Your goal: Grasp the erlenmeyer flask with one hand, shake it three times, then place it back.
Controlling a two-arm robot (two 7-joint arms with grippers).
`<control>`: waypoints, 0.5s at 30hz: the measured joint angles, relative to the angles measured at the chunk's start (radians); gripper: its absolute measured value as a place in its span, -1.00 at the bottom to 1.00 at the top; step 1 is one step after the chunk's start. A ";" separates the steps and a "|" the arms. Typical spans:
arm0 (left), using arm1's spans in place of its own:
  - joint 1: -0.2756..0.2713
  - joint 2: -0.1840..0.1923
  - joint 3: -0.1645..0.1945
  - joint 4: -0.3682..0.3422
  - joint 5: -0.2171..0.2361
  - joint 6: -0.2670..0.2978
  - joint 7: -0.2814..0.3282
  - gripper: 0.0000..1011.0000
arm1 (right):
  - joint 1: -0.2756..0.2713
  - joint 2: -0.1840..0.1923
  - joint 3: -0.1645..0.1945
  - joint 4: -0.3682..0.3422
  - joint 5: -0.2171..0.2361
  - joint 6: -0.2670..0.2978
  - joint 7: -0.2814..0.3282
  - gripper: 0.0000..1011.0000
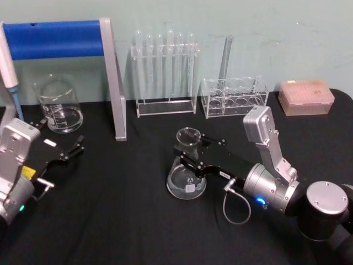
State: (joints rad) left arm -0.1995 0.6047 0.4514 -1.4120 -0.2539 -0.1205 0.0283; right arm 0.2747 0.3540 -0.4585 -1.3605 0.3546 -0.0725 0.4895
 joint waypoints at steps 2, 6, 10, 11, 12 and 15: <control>0.000 0.000 0.000 0.000 0.000 0.000 0.000 0.98 | 0.000 0.000 0.000 0.000 0.000 0.000 0.000 -0.10; 0.000 0.000 0.000 0.000 0.000 0.000 0.000 0.98 | -0.008 0.004 0.007 -0.022 -0.003 0.005 -0.009 -0.10; 0.000 0.000 0.000 0.000 0.000 0.000 0.000 0.98 | -0.018 0.011 0.016 -0.060 -0.015 0.026 -0.029 -0.10; 0.000 0.000 0.000 0.000 0.000 0.000 0.000 0.98 | -0.023 0.015 0.022 -0.080 -0.018 0.044 -0.041 -0.10; 0.000 0.000 0.000 0.000 0.000 0.000 0.000 0.98 | -0.025 0.018 0.024 -0.092 -0.020 0.054 -0.048 -0.10; 0.000 0.000 0.000 0.000 0.000 0.000 0.000 0.98 | -0.033 0.028 0.036 -0.139 -0.028 0.086 -0.068 -0.10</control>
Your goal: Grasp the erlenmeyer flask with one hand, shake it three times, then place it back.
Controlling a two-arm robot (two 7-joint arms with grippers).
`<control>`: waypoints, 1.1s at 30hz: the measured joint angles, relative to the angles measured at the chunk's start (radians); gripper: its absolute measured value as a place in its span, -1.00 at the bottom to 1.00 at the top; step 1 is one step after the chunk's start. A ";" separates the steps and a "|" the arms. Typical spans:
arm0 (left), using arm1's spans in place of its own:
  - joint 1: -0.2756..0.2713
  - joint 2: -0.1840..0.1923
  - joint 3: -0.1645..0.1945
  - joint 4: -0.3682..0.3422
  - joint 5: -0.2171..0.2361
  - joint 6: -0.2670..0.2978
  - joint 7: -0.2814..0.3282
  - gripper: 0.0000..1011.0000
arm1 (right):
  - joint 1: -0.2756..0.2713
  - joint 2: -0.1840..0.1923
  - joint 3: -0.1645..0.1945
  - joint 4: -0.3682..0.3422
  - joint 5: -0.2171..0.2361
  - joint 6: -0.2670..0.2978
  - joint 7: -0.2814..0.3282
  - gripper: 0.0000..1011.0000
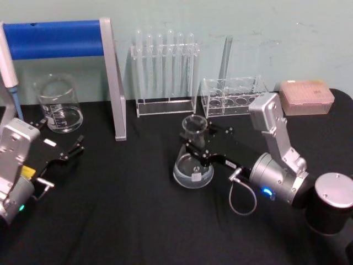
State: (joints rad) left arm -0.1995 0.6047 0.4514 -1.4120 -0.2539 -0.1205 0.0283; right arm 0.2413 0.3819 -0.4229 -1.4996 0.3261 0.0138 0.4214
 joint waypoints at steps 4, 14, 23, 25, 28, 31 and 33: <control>0.000 0.000 0.000 0.000 0.000 0.000 0.000 0.98 | -0.011 0.007 0.015 -0.049 -0.004 0.028 -0.022 -0.10; 0.000 0.000 0.000 0.000 0.000 0.000 0.000 0.98 | -0.042 0.007 0.056 -0.141 -0.015 0.047 -0.069 -0.10; 0.000 0.000 0.000 0.000 0.000 0.000 0.000 0.98 | -0.055 -0.001 0.077 -0.167 -0.030 0.051 -0.086 -0.10; 0.000 0.000 0.000 0.000 0.000 0.000 0.000 0.98 | -0.056 -0.004 0.079 -0.167 -0.033 0.053 -0.087 -0.10; 0.000 0.000 0.000 0.000 0.000 0.000 0.000 0.98 | -0.058 -0.007 0.081 -0.167 -0.036 0.053 -0.087 -0.10; 0.000 0.000 0.000 0.000 0.000 0.000 0.000 0.98 | -0.059 -0.009 0.082 -0.167 -0.037 0.055 -0.087 -0.10; 0.000 0.000 0.000 0.000 0.000 0.000 0.000 0.98 | -0.060 -0.012 0.084 -0.167 -0.038 0.056 -0.087 -0.10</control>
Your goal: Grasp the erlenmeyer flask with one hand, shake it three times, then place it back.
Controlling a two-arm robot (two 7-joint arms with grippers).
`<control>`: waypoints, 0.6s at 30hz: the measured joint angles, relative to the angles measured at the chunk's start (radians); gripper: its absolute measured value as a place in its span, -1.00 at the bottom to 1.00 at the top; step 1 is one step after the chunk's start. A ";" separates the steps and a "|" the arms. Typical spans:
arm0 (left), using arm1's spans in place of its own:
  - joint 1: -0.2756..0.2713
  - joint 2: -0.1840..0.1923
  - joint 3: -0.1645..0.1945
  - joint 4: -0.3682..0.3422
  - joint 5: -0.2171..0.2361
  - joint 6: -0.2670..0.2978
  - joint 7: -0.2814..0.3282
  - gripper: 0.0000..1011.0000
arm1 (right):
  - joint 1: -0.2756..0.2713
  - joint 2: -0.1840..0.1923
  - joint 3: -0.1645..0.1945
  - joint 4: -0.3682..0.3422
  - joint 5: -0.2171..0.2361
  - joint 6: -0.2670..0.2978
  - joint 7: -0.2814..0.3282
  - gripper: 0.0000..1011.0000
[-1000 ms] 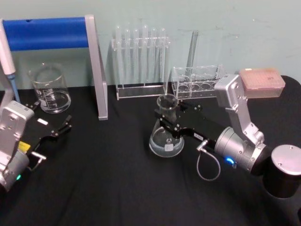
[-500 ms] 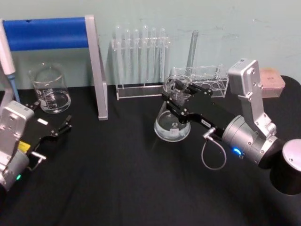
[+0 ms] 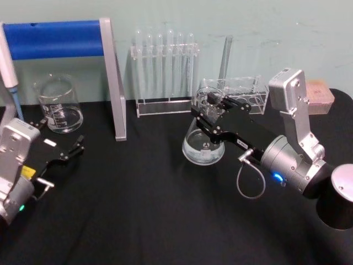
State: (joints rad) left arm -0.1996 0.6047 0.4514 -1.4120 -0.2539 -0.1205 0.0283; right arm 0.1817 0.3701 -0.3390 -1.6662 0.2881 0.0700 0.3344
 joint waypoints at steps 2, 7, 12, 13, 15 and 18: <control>0.000 0.000 0.000 0.000 0.000 0.000 0.000 0.98 | -0.001 -0.002 0.001 0.000 -0.001 0.002 0.000 -0.10; 0.000 0.000 0.000 0.000 0.000 0.000 0.000 0.98 | -0.002 -0.006 0.003 0.000 -0.001 0.003 0.001 -0.10; 0.000 0.000 0.000 0.000 0.000 0.000 0.000 0.98 | -0.002 -0.008 0.004 0.002 -0.001 0.004 0.004 -0.10; 0.000 0.000 0.000 0.000 0.000 0.000 0.000 0.98 | -0.002 -0.009 0.004 0.003 -0.001 0.004 0.004 -0.10; 0.000 0.000 0.000 0.000 0.000 0.000 0.000 0.98 | -0.001 -0.011 0.004 0.006 -0.001 0.005 0.006 -0.10; 0.000 0.000 0.000 0.000 0.000 0.000 0.000 0.98 | 0.000 -0.013 0.000 0.009 -0.001 0.005 0.009 -0.10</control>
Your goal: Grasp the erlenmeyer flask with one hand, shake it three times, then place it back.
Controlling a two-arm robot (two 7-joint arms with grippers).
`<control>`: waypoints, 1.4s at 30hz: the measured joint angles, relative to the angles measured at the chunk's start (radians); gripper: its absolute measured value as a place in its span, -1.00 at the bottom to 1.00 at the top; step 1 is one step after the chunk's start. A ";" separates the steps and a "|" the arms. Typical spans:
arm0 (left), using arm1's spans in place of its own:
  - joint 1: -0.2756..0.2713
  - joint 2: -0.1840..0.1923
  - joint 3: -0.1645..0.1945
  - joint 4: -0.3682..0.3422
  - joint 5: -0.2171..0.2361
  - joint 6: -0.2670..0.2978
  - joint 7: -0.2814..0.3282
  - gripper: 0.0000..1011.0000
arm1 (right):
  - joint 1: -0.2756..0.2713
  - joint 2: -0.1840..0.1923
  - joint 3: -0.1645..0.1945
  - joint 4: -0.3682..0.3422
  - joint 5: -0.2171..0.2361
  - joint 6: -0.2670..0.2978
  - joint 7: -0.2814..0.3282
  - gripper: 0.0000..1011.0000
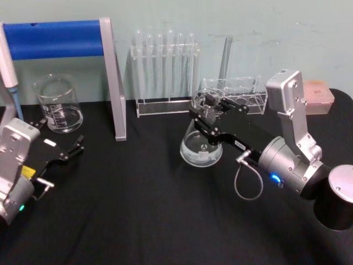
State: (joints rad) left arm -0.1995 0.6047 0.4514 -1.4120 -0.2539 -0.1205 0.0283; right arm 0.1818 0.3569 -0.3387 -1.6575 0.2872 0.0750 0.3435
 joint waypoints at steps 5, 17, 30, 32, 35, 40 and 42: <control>0.000 0.000 0.000 0.000 0.000 0.000 0.000 0.98 | 0.004 -0.002 -0.010 0.002 0.001 0.000 0.012 -0.10; 0.000 0.000 0.000 0.000 0.000 0.000 0.000 0.98 | 0.025 -0.002 -0.068 0.007 0.017 -0.007 0.070 -0.10; 0.000 0.000 0.000 0.000 0.000 0.000 0.000 0.98 | 0.056 0.017 -0.140 0.012 0.050 -0.023 0.150 -0.10; 0.000 0.000 0.000 0.000 0.000 0.000 0.000 0.98 | 0.062 0.020 -0.150 0.015 0.058 -0.027 0.162 -0.10; 0.000 0.000 0.000 0.000 0.000 0.000 0.000 0.98 | 0.070 0.025 -0.162 0.018 0.068 -0.031 0.174 -0.10; 0.000 0.000 0.000 0.000 0.000 0.000 0.000 0.98 | 0.081 0.031 -0.180 0.025 0.081 -0.039 0.190 -0.10; 0.000 0.000 0.000 0.000 0.000 0.000 0.000 0.98 | 0.085 0.033 -0.187 0.027 0.086 -0.042 0.196 -0.10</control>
State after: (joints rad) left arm -0.1995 0.6047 0.4514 -1.4120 -0.2539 -0.1205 0.0283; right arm 0.2672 0.3904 -0.5257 -1.6304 0.3737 0.0325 0.5396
